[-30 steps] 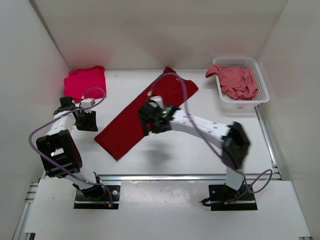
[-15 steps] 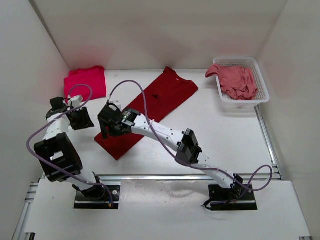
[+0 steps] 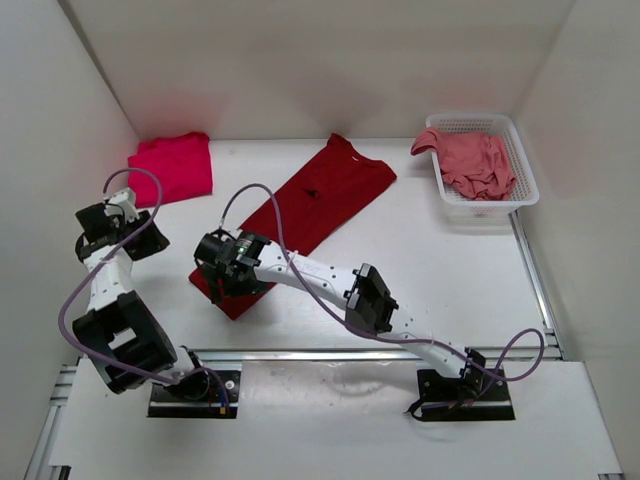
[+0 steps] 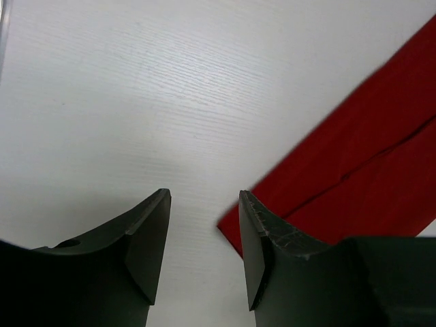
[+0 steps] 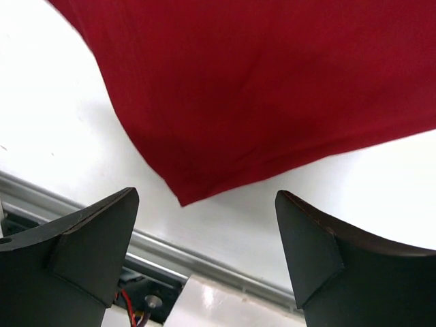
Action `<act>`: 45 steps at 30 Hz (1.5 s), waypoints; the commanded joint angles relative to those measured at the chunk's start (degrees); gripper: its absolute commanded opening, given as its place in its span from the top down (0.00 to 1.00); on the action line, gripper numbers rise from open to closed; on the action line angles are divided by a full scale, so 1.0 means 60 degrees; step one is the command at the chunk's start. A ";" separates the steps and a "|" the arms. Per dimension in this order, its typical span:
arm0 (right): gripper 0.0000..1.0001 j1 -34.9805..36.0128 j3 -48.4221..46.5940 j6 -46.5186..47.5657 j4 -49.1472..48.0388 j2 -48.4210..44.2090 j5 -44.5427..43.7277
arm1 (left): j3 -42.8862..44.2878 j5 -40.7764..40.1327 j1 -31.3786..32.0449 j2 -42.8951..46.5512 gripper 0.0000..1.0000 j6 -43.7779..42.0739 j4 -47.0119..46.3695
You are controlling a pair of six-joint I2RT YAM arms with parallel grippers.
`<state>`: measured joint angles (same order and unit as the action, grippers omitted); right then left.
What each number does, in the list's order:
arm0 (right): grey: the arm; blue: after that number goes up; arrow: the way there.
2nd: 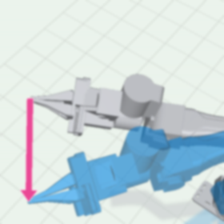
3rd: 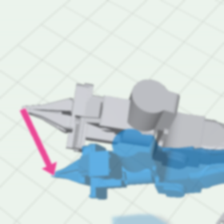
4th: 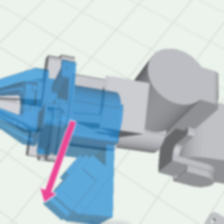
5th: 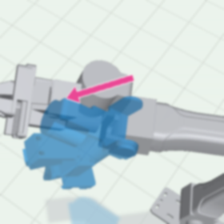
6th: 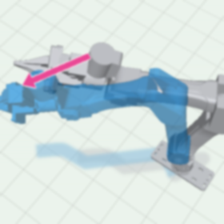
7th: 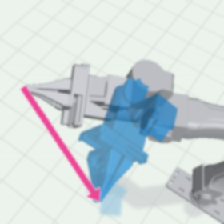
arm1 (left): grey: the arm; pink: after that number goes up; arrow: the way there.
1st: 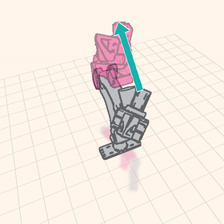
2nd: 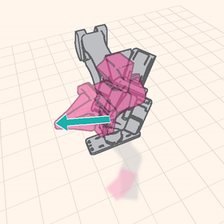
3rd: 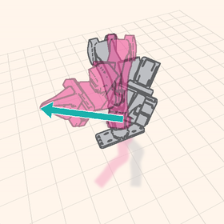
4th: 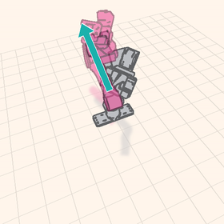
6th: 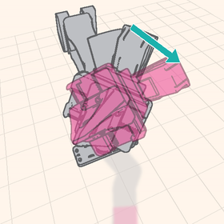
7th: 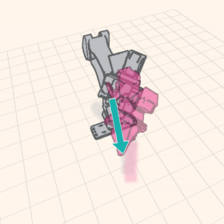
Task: Fold and stack the t-shirts
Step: Rotate the tshirt 90 degrees
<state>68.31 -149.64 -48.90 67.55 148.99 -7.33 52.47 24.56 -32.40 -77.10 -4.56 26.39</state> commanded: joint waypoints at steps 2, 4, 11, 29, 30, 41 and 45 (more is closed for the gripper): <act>0.17 0.0099 -0.0355 -0.0389 0.0285 0.0349 0.0328 | -0.0176 0.0155 0.0215 0.0282 0.44 0.0042 -0.0312; 0.17 0.0070 -0.0387 -0.0433 0.0329 0.0525 0.0416 | -0.0175 0.0141 0.0375 0.0282 0.44 -0.0046 -0.0311; 0.17 -0.0091 -0.0840 -0.0536 0.0665 0.1183 0.0577 | 0.0088 0.0141 0.0317 0.0077 0.44 -0.0149 -0.0224; 1.00 -0.0663 0.1904 -0.0432 0.1544 -0.0597 -0.0388 | 0.0996 0.0712 0.1589 -0.0304 0.44 -0.1290 0.0815; 1.00 -0.0721 0.2406 -0.0462 0.1458 -0.1226 -0.0607 | 0.1113 0.0755 0.1838 -0.0391 0.45 -0.1335 0.0845; 1.00 -0.1921 1.4446 -0.1678 -0.3522 -0.8510 0.0444 | 0.1392 0.1619 0.3919 -0.0787 0.44 -0.0823 0.1123; 1.00 -0.2201 1.5972 -0.1723 -0.4429 -0.9784 0.0869 | 0.1232 0.1547 0.4754 -0.0817 0.44 -0.0925 0.1241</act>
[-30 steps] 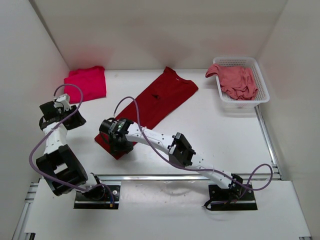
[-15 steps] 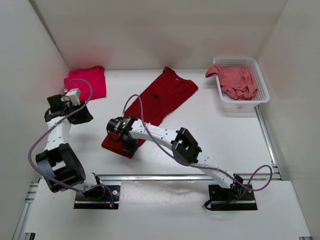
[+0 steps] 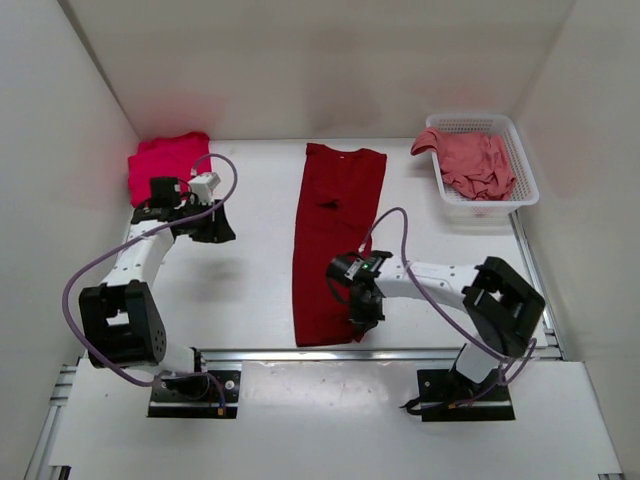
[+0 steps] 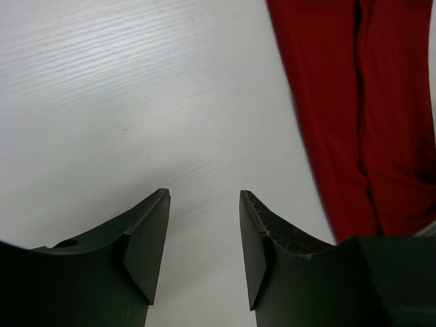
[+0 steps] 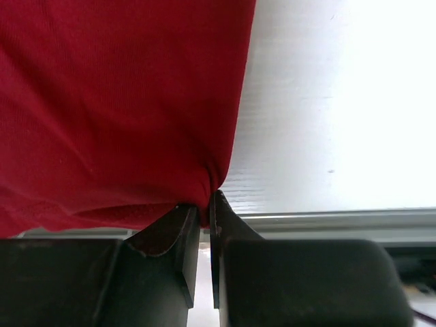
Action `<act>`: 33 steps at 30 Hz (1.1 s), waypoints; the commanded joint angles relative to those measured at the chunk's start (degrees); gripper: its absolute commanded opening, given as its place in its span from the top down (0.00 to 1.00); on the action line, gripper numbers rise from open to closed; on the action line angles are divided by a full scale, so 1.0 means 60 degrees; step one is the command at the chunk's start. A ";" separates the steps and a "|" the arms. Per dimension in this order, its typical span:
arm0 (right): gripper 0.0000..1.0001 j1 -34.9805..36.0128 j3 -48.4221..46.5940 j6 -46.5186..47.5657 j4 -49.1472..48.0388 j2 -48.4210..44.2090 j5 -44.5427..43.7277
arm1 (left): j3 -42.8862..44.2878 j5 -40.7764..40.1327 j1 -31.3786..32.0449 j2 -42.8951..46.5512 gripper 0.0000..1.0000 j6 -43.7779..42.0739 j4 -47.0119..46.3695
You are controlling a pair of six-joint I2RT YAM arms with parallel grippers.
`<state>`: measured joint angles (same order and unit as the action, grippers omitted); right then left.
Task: Fold and stack the t-shirts
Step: Rotate the tshirt 90 degrees
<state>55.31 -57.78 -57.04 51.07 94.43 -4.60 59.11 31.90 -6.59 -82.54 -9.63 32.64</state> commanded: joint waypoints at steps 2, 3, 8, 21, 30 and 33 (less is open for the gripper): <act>0.99 -0.0179 0.1276 -0.0528 -0.1919 -0.1118 0.0575 | 0.0226 0.0294 0.0819 -0.0026 0.44 -0.0050 0.0272; 0.97 -0.0325 0.1657 -0.0586 -0.2050 -0.1453 0.0533 | 0.0284 0.0236 0.0965 -0.0071 0.44 -0.0080 0.0345; 0.58 -0.0708 0.2540 -0.0178 -0.2755 -0.3269 0.0679 | 0.0416 0.0073 0.2311 -0.0217 0.44 -0.0547 0.0872; 0.43 0.0977 -0.0255 -0.0220 0.0425 -0.2646 -0.0829 | -0.1090 0.0264 0.4496 0.0574 0.34 0.0107 0.1753; 0.47 0.0493 -0.0992 0.0247 0.0177 -0.0300 -0.0874 | -0.2542 0.0193 0.5446 0.0852 0.16 0.1839 0.0888; 0.59 0.0406 -0.0392 0.0292 -0.0686 -0.0489 -0.0654 | -0.2659 0.0337 0.5843 0.0720 0.15 0.2014 0.0610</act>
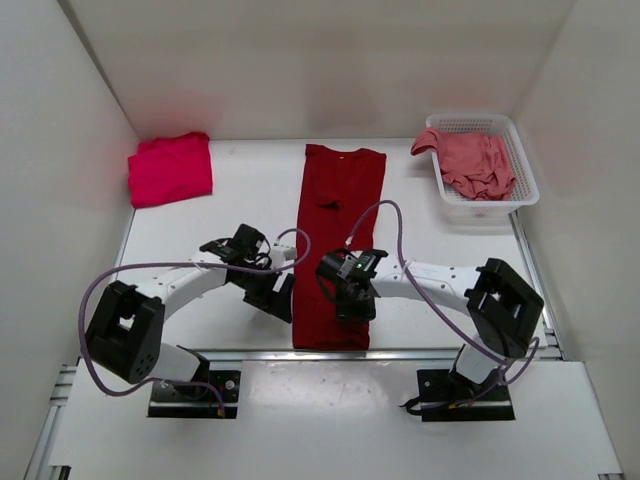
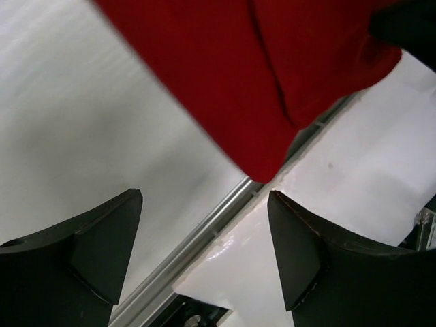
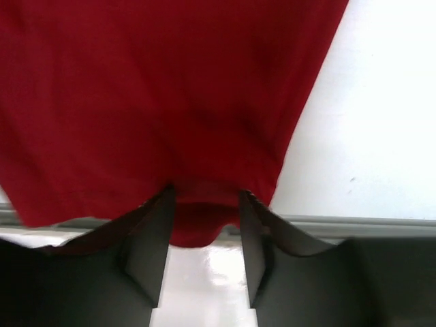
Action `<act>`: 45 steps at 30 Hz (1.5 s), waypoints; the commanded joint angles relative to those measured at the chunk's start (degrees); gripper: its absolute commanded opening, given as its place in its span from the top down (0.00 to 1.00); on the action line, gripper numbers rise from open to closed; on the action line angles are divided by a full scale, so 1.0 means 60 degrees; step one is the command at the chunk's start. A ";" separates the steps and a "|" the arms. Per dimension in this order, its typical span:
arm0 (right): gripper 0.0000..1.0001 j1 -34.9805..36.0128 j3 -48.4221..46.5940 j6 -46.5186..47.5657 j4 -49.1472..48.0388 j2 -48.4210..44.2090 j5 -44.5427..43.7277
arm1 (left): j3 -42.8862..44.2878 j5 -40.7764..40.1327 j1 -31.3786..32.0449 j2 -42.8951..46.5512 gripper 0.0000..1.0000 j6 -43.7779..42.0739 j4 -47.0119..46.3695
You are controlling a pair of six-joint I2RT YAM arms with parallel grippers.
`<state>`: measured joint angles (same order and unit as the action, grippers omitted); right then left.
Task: Fold and stack the t-shirts
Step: Rotate the tshirt 90 degrees
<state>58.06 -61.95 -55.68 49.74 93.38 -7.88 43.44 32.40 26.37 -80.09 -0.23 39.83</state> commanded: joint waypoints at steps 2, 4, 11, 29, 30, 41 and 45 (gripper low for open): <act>0.70 -0.0228 0.0744 0.0125 -0.0860 -0.0359 0.0242 | -0.0048 -0.0022 0.0540 0.0181 0.13 0.0478 -0.0633; 0.81 -0.0273 0.1183 0.0052 -0.1125 -0.0665 0.0375 | -0.0092 -0.0492 0.0818 0.0063 0.13 0.0390 -0.0662; 1.00 -0.0360 0.1463 0.0095 -0.1478 -0.0887 0.0581 | -0.0252 -0.1663 0.1874 -0.0625 0.29 0.0345 -0.0940; 0.48 -0.0494 0.1714 0.0285 -0.1565 -0.1561 0.0596 | -0.0472 -0.1508 0.2197 -0.1313 0.51 0.0200 -0.1717; 0.48 -0.0507 0.1553 0.0373 -0.1551 -0.1386 0.0639 | -0.0487 -0.1156 0.2153 -0.1372 0.52 0.0286 -0.1819; 0.62 -0.0536 0.1170 0.0300 -0.1258 -0.0286 0.0902 | -0.0546 -0.1239 0.2460 -0.1709 0.63 0.0185 -0.2098; 1.00 -0.0770 0.1827 0.0140 -0.1493 -0.0607 0.1093 | -0.0487 -0.1489 0.2080 -0.1827 0.97 0.0068 -0.2039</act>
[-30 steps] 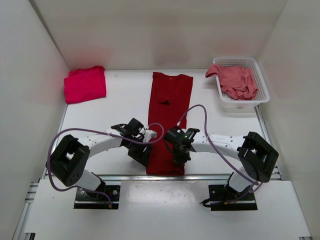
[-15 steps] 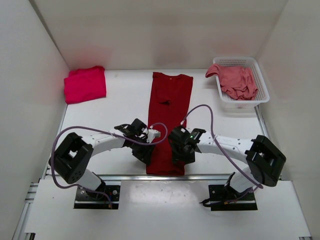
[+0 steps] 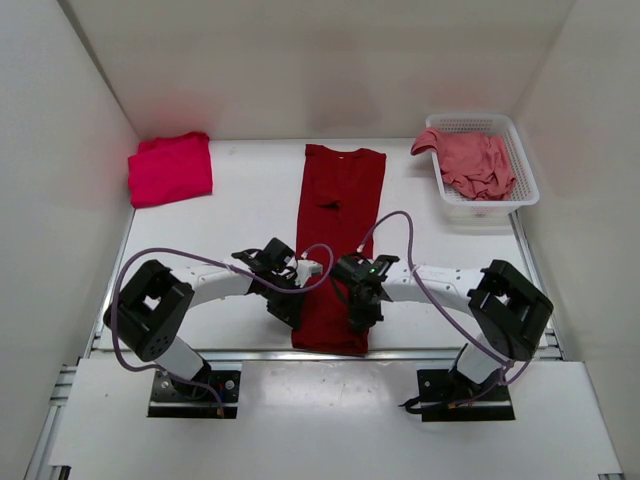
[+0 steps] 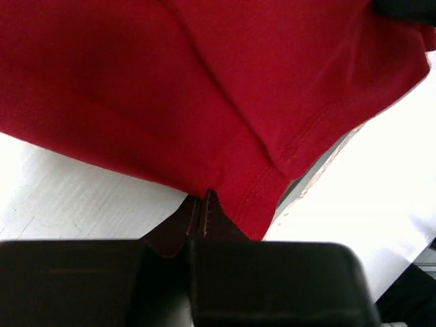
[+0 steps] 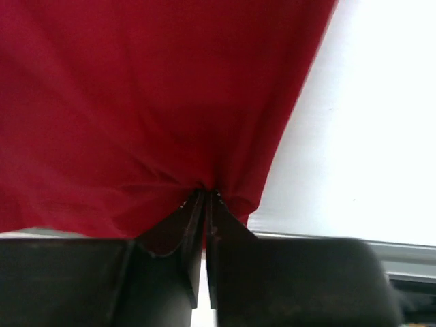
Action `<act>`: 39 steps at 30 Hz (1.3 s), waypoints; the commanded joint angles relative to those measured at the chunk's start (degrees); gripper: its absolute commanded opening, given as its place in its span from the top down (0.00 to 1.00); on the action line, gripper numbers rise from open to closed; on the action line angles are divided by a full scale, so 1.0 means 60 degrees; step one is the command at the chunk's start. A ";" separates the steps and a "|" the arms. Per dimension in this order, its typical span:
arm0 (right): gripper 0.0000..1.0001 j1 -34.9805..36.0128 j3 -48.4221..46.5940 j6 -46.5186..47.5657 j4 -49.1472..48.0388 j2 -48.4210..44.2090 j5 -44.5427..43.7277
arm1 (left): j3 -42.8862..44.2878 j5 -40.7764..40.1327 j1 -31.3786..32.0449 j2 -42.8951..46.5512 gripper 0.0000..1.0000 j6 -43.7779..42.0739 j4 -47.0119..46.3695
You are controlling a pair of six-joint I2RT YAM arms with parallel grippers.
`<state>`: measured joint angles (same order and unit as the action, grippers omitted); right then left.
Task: Fold and stack the t-shirts
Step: Rotate the tshirt 90 degrees
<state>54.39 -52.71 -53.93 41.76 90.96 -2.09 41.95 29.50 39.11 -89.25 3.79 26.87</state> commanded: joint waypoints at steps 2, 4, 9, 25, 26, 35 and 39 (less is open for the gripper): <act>1.00 -0.0393 0.0639 -0.0254 -0.0294 -0.0815 0.0157 | -0.0327 -0.0976 -0.0496 -0.0154 1.00 -0.0617 0.0223; 1.00 -0.0685 0.1092 -0.0327 -0.0295 -0.1344 0.0143 | -0.0400 -0.0918 -0.0818 0.0064 1.00 -0.1042 0.0369; 1.00 -0.1051 0.2031 -0.0196 -0.0572 -0.2663 0.0201 | -0.0299 -0.0654 -0.1012 0.0330 1.00 -0.1276 0.0837; 0.37 -0.0672 0.2765 -0.0268 -0.0297 -0.4769 0.0628 | 0.0052 -0.0946 -0.0513 0.0636 0.55 -0.1350 0.1717; 0.35 -0.0498 0.2764 -0.0530 -0.0164 -0.4962 0.0655 | 0.0184 -0.0845 -0.0585 0.0768 0.46 -0.1364 0.1862; 0.45 0.0647 0.2676 -0.1308 -0.0616 -0.4130 0.1051 | 0.1472 -0.0068 -0.0883 0.2101 0.41 -0.1540 0.2698; 0.54 0.0339 0.3158 -0.1587 -0.1041 -0.4830 0.0963 | 0.1651 0.1334 0.0306 0.1913 0.39 -0.1045 0.2247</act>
<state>57.43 -34.70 -61.19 38.15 65.65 4.19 50.61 29.65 36.80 -78.30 -3.81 41.36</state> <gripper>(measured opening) 0.472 0.608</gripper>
